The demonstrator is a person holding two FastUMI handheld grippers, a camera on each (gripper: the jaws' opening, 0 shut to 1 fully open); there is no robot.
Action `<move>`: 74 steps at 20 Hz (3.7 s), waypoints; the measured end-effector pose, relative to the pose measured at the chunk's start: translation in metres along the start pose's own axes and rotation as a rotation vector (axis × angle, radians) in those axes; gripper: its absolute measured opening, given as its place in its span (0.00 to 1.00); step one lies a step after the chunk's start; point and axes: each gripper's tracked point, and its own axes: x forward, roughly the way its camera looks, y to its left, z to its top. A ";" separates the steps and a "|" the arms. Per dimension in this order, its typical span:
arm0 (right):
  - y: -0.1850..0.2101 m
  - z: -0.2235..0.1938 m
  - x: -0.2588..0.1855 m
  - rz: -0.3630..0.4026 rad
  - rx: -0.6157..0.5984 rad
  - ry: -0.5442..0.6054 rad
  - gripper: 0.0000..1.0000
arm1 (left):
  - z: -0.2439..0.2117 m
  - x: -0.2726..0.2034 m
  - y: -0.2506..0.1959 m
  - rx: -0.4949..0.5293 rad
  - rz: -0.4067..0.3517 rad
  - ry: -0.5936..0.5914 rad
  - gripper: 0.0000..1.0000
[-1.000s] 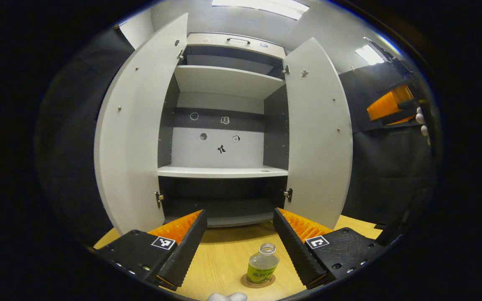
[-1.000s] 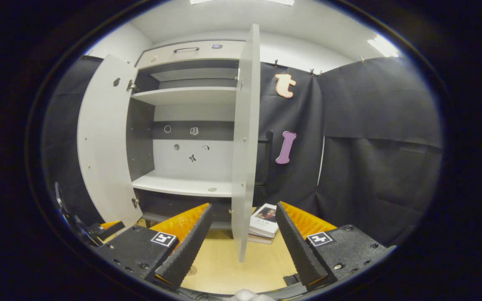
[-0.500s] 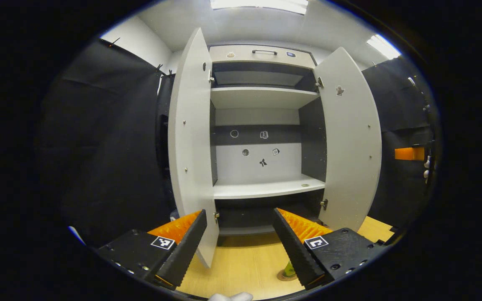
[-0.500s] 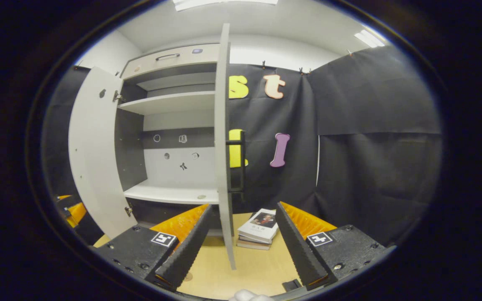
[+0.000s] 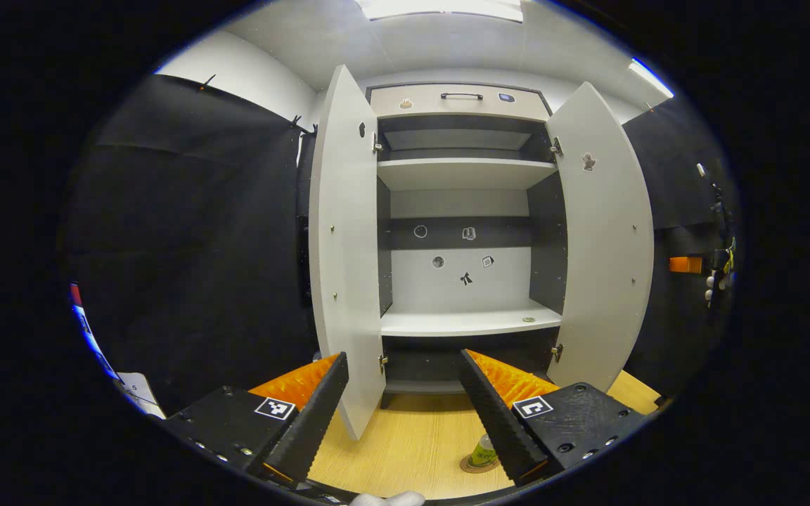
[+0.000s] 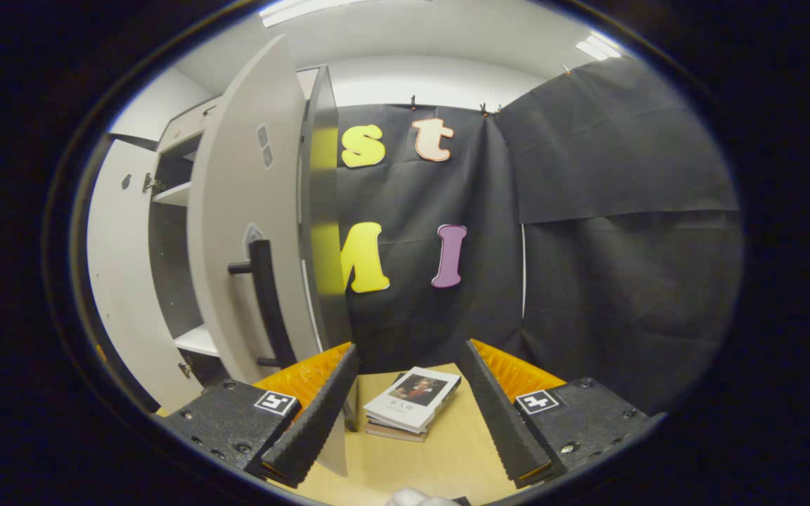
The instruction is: Grasp the bottle in the cabinet with the left hand and place it on the coaster, then close the right door with the right hand and the left door with the left hand.
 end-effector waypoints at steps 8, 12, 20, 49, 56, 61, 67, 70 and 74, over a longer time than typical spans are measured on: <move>0.041 0.022 0.038 0.178 -0.046 -0.012 0.98 | 0.000 -0.007 -0.015 -0.009 0.087 0.013 0.96; 0.061 0.023 0.032 0.234 -0.089 -0.021 0.97 | 0.000 -0.006 -0.016 -0.002 0.107 0.012 0.96; 0.118 0.015 0.021 0.292 -0.104 0.005 0.94 | -0.003 0.001 0.002 -0.002 0.119 0.014 0.96; 0.220 -0.019 -0.043 0.344 -0.123 0.015 0.96 | -0.007 0.006 0.063 -0.004 0.052 0.010 0.96; 0.208 -0.052 -0.070 0.289 -0.123 0.068 0.96 | 0.010 0.031 0.151 0.059 0.153 -0.027 0.96; 0.195 -0.061 -0.091 0.212 -0.112 0.087 0.96 | 0.029 0.058 0.229 0.099 0.245 -0.067 0.96; 0.180 -0.071 -0.119 0.132 -0.112 0.111 0.96 | 0.043 0.112 0.261 0.087 0.256 -0.087 0.96; 0.175 -0.069 -0.126 0.118 -0.111 0.114 0.96 | 0.057 0.140 0.254 0.086 0.235 -0.111 0.96; 0.171 -0.072 -0.128 0.118 -0.099 0.129 0.94 | 0.064 0.164 0.239 0.094 0.214 -0.104 0.95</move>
